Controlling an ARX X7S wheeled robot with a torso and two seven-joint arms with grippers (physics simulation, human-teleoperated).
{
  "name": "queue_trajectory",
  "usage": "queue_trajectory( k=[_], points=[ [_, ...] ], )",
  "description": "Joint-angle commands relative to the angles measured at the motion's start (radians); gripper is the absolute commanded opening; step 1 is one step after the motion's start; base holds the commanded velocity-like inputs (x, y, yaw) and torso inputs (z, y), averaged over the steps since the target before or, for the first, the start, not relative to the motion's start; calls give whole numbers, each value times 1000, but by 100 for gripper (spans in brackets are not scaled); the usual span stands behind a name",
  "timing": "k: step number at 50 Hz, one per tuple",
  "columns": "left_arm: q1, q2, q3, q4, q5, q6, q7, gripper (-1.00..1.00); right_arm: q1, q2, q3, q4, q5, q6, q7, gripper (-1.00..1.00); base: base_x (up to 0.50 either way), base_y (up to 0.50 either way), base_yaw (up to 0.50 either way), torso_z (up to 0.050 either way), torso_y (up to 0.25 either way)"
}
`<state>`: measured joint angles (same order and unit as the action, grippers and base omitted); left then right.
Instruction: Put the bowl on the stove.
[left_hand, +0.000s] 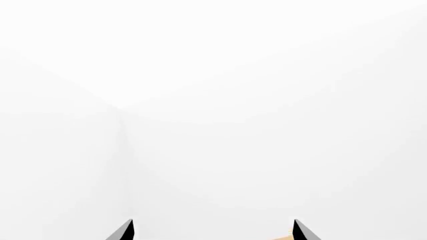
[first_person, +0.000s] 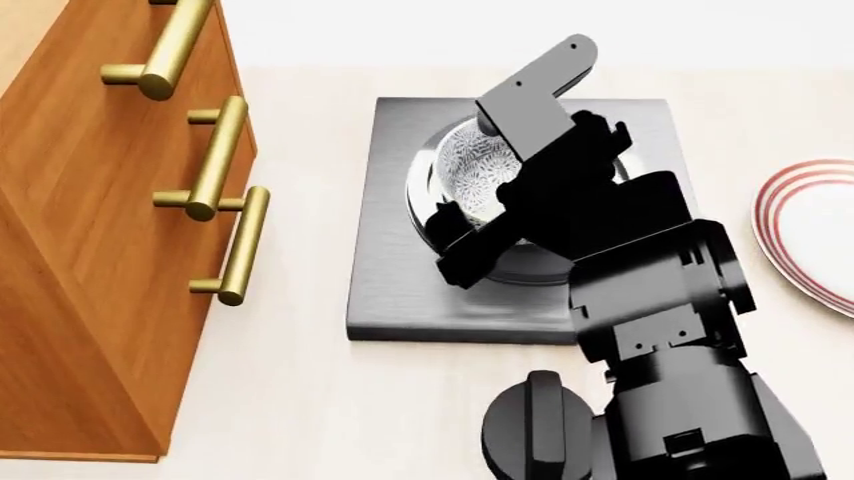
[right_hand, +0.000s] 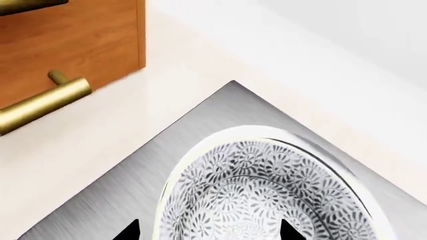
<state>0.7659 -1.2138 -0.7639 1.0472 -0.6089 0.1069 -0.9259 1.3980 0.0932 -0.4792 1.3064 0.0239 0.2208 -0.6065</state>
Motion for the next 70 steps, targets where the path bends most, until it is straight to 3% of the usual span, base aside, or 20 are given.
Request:
queue_trajectory(
  k=[1, 18, 37, 50, 70],
  points=[
    [2, 22, -25, -2, 22, 23, 14, 100, 9, -18, 35, 3, -25, -47, -22, 100, 0, 0, 0, 0, 0],
    [-6, 27, -22, -3, 19, 21, 18, 100, 29, -13, 88, 2, -16, -136, -41, 100, 0, 0, 0, 0, 0],
    [-6, 24, -21, -4, 18, 22, 17, 100, 44, -14, 262, 2, 5, -322, -124, 100, 0, 0, 0, 0, 0],
    [-10, 25, -15, -4, 22, 22, 17, 100, 57, -24, 503, 2, 53, -547, -281, 100, 0, 0, 0, 0, 0],
    [-7, 26, -26, -3, 14, 22, 19, 100, 58, -50, 870, 2, 98, -732, -546, 100, 0, 0, 0, 0, 0]
  ],
)
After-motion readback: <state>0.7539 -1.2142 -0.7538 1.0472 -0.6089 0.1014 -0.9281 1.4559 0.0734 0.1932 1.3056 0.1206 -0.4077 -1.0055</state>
